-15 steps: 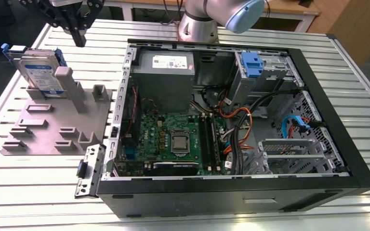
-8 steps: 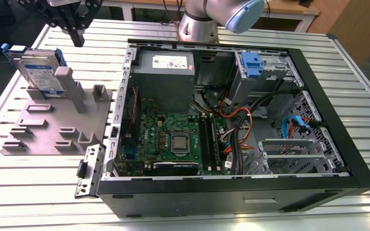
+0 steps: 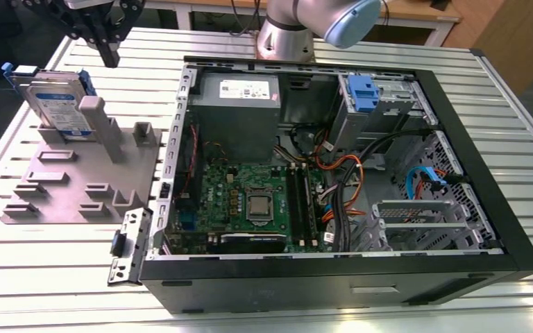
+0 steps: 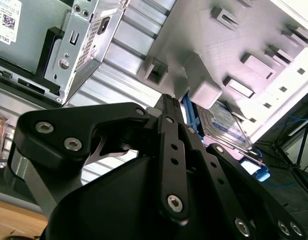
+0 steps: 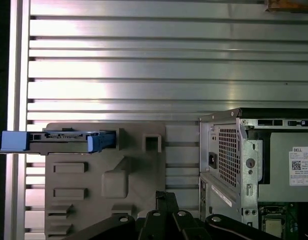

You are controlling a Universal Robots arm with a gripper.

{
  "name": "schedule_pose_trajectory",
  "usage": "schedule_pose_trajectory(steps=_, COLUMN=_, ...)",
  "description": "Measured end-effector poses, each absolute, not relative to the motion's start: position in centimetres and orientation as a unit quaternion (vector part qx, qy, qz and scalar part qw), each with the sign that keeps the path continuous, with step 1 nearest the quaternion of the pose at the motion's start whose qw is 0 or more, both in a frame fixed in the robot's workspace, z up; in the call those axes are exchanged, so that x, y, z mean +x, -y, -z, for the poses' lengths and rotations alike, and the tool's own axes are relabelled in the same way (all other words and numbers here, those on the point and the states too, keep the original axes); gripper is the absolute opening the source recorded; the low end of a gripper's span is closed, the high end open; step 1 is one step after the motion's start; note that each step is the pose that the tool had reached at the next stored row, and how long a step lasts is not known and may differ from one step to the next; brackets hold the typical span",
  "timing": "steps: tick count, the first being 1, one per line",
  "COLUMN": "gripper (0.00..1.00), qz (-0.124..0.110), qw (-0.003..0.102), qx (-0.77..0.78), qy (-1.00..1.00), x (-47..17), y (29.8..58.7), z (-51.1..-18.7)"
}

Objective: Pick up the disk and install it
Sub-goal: 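Reach for the disk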

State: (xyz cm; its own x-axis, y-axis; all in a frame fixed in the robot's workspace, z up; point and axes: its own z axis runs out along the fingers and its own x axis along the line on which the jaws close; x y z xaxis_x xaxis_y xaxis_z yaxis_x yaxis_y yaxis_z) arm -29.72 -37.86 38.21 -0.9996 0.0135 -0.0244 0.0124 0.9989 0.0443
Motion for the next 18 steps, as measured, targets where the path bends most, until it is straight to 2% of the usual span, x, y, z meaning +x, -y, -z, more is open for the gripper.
schedule_pose_trajectory(steps=18, gripper=0.11, qz=-0.022, qw=0.012, qx=0.006, qy=-1.0, x=-30.3, y=37.81, z=-38.21)
